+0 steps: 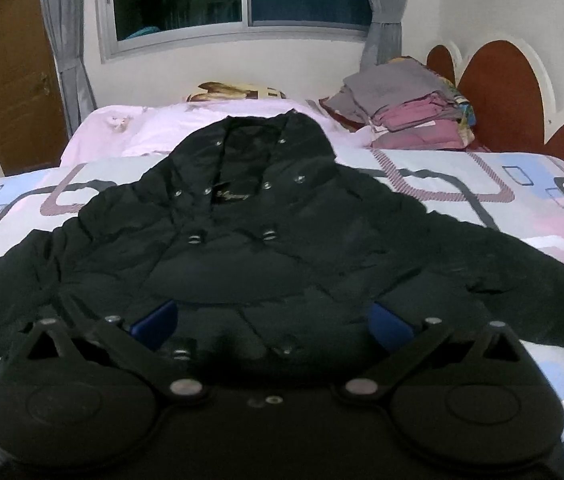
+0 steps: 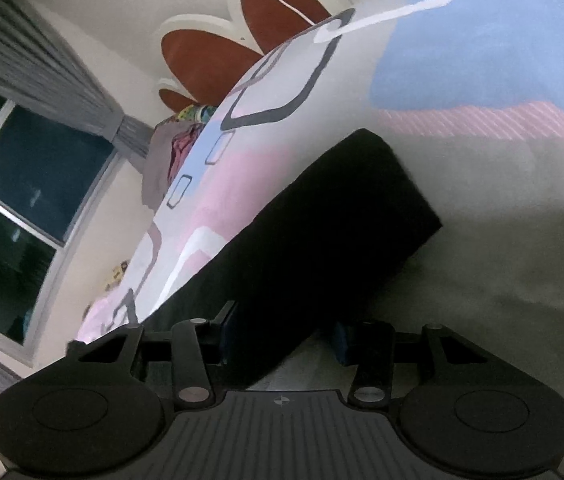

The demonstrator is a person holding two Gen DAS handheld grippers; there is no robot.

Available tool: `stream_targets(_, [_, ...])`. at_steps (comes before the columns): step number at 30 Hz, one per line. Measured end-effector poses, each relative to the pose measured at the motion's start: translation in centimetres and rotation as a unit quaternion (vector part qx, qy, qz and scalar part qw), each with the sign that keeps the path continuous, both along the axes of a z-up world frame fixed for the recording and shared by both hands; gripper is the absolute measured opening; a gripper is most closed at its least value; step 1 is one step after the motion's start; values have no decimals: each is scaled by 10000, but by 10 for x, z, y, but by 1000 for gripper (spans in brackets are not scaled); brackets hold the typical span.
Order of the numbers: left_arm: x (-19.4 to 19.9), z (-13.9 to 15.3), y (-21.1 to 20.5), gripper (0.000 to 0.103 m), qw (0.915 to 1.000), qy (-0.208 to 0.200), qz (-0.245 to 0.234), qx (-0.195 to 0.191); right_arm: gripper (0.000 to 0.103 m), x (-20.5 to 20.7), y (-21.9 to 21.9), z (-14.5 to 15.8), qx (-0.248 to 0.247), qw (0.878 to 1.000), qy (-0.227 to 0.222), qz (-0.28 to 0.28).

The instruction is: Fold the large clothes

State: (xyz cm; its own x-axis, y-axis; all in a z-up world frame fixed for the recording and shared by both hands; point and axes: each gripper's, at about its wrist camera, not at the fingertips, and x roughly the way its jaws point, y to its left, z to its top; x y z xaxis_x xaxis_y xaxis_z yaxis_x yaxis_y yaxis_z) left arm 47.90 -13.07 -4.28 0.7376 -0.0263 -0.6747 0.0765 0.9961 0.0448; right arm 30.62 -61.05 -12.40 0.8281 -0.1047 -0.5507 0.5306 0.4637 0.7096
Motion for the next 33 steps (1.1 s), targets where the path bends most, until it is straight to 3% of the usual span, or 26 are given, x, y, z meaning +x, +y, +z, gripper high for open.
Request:
stream_targets(1, [3, -1, 4, 100, 10000, -36, 33, 15, 23, 3, 1, 2, -161, 9998, 66, 2])
stream_targets(2, [6, -2, 9, 100, 9999, -62, 84, -11, 14, 13, 4, 3, -313, 9993, 192, 30])
stream_targets(4, [16, -2, 22, 95, 9996, -15, 162, -212, 10, 27, 11, 11, -602, 9976, 336, 34])
stream_targets(6, [25, -1, 35, 88, 9995, 38, 101, -291, 10, 39, 23, 28, -981, 9947, 288, 137])
stream_targets(10, [35, 3, 62, 89, 9997, -7, -15, -258, 10, 73, 64, 69, -1531, 9857, -145, 686])
stream_targets(15, [42, 7, 107, 97, 9988, -22, 36, -489, 10, 134, 171, 104, -2045, 9562, -670, 1984])
stream_targets(18, [45, 7, 133, 94, 9972, 42, 47, -742, 10, 164, 243, 101, -2185, 9333, -765, 2747])
stream_targets(24, [46, 2, 175, 78, 9931, 162, 153, -1155, 10, 195, 362, 68, -2313, 8903, -548, 3885])
stream_targets(27, [41, -2, 185, 78, 9915, 177, 102, -1283, 10, 195, 410, 49, -2476, 8661, -457, 4317])
stream_targets(30, [40, -9, 189, 88, 9901, 272, 84, -1377, 11, 196, 431, 35, -2686, 8555, -285, 4418])
stream_targets(32, [40, -12, 188, 98, 9883, 281, 48, -1500, 16, 197, 438, 30, -2987, 8485, -237, 4363])
stream_targets(33, [39, -13, 188, 99, 9879, 265, 6, -1531, 38, 199, 440, 32, -3081, 8460, -284, 4342])
